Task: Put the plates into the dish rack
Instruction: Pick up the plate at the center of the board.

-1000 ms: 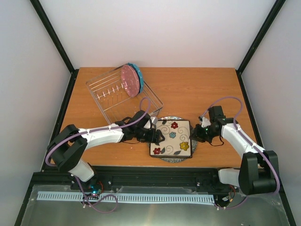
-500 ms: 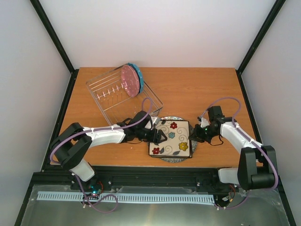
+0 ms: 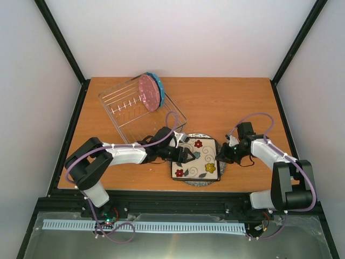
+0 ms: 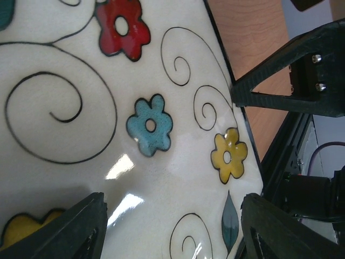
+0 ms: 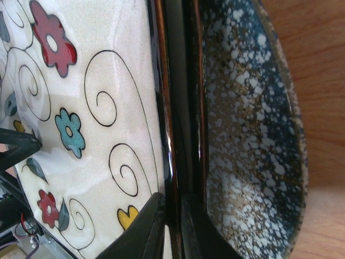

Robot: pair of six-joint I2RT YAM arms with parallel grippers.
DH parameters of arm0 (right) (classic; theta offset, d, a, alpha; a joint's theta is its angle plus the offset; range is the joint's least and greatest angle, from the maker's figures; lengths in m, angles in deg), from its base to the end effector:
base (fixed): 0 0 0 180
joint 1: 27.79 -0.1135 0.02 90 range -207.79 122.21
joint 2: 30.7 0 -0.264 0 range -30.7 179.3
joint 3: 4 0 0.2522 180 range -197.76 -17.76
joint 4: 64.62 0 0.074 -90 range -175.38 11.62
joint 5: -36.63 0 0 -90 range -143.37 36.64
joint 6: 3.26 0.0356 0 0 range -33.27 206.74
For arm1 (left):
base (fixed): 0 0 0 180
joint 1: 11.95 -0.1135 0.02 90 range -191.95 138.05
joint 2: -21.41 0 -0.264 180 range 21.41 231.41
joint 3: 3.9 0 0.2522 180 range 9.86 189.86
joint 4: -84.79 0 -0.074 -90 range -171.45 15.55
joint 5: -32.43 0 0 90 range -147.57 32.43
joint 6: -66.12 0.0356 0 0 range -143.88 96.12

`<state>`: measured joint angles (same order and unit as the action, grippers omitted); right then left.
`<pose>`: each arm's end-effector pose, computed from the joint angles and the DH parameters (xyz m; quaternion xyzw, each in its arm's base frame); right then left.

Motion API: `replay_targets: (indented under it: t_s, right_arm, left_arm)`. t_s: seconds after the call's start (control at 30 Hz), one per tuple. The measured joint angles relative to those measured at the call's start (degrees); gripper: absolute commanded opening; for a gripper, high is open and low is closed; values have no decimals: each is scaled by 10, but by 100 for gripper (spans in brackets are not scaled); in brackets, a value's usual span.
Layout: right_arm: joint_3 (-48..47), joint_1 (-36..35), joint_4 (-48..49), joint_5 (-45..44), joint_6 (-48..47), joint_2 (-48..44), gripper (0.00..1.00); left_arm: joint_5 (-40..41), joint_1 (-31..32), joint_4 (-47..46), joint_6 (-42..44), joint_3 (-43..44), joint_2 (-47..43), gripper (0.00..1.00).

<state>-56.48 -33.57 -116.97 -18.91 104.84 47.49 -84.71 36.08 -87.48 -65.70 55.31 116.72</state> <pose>0.2115 0.0417 0.1614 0.0713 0.9478 0.3088 0.0362 0.2049 -0.2521 0.1546 0.1403 0.8879 -0.4220 0.1174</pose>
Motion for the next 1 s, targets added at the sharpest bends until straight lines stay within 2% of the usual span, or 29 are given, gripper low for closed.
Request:
replay_targets:
  t_s: [0.3, 0.63, 0.67, 0.8, 1.0]
  right_arm:
    - [12, 3, 50, 28, 10, 12, 15]
    - [30, 4, 115, 98, 18, 48, 24]
    - [30, 4, 117, 101, 18, 51, 24]
    - [31, 3, 120, 100, 18, 57, 3]
    - [32, 0, 108, 91, 7, 49, 3]
  left_arm:
    - [-14, 0, -41, 0, 0, 20, 67]
    - [-42, -5, -91, 3, -9, 36, 64]
    - [-43, -7, -93, 3, -9, 37, 64]
    - [-47, -9, -98, 5, -11, 38, 64]
    - [-53, -11, -96, 9, -11, 38, 65]
